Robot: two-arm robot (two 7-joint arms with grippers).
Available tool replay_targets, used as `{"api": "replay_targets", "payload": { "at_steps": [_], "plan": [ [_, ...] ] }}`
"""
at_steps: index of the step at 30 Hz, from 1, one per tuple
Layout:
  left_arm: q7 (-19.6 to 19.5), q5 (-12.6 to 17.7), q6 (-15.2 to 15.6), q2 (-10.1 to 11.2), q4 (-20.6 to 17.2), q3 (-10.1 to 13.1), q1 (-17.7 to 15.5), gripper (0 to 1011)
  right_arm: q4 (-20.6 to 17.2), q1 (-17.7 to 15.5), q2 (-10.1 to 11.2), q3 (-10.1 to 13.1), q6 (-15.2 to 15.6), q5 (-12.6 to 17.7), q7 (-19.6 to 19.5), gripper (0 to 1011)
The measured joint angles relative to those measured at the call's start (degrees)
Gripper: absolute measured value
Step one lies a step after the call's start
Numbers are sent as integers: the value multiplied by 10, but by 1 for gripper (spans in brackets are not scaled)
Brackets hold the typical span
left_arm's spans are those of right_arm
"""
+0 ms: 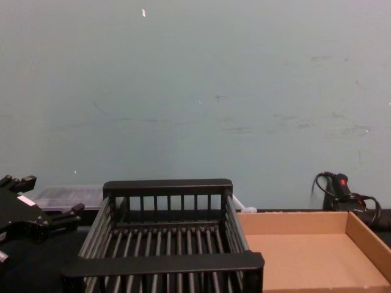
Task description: Pick up the white tape and place it into the black box , Pick up the silver tape and place it into the brown box.
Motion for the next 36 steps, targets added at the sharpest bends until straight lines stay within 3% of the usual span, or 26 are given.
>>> {"api": "replay_targets", "payload": {
  "at_steps": [14, 26, 36],
  "plan": [
    [0, 0, 0, 0, 0, 0, 0, 1001, -36, -65, 17, 30, 54, 30, 32, 1002],
    [0, 0, 0, 0, 0, 0, 0, 1001, -36, -69, 16, 27, 118, 37, 61, 1002],
    [0, 0, 0, 0, 0, 0, 0, 1001, -27, -65, 1, 20, 158, 31, 71, 1002]
  ]
}}
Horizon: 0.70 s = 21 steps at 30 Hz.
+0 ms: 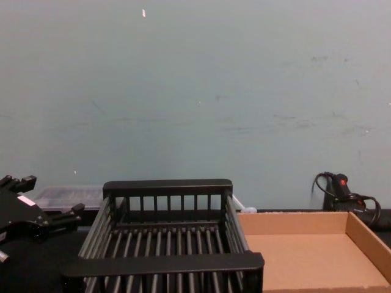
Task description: Pick up the white tape and place it into the black box , Pick up the silver tape and place it into the brown box.
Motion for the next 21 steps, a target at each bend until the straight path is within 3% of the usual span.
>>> {"api": "replay_targets", "payload": {
  "at_steps": [21],
  "plan": [
    [0, 0, 0, 0, 0, 0, 0, 1001, 27, 14, -29, -6, 29, -30, 20, 1003]
  ]
}}
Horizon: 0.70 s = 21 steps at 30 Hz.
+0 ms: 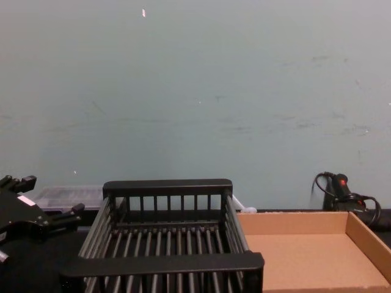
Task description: Pick up the white tape and place it into the black box , Pick up the silver tape and place it into the brown box.
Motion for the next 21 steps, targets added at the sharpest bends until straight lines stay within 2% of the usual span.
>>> {"api": "replay_targets", "payload": {
  "at_steps": [21],
  "plan": [
    [0, 0, 0, 0, 0, 0, 0, 1001, 15, 8, -19, 0, 11, -24, 23, 1002]
  ]
}}
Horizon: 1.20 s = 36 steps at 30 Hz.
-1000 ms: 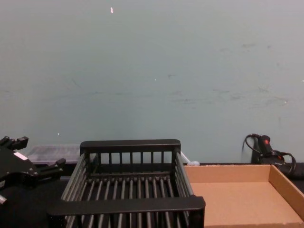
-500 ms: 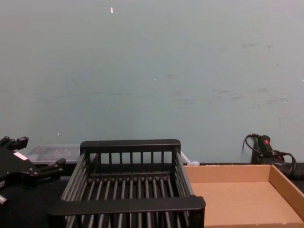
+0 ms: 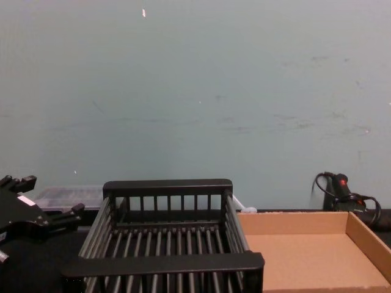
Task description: Pick up the white tape and place it into the black box , Pick up the silver tape and place it into the brown box.
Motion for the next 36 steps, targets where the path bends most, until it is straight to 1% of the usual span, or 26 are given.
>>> {"api": "replay_targets", "payload": {
  "at_steps": [12, 36],
  "plan": [
    [0, 0, 0, 0, 0, 0, 0, 1001, 4, 2, -5, 4, 1, -7, 7, 1002],
    [0, 0, 0, 0, 0, 0, 0, 1002, 6, 1, -7, 6, 1, -12, 12, 1002]
  ]
}}
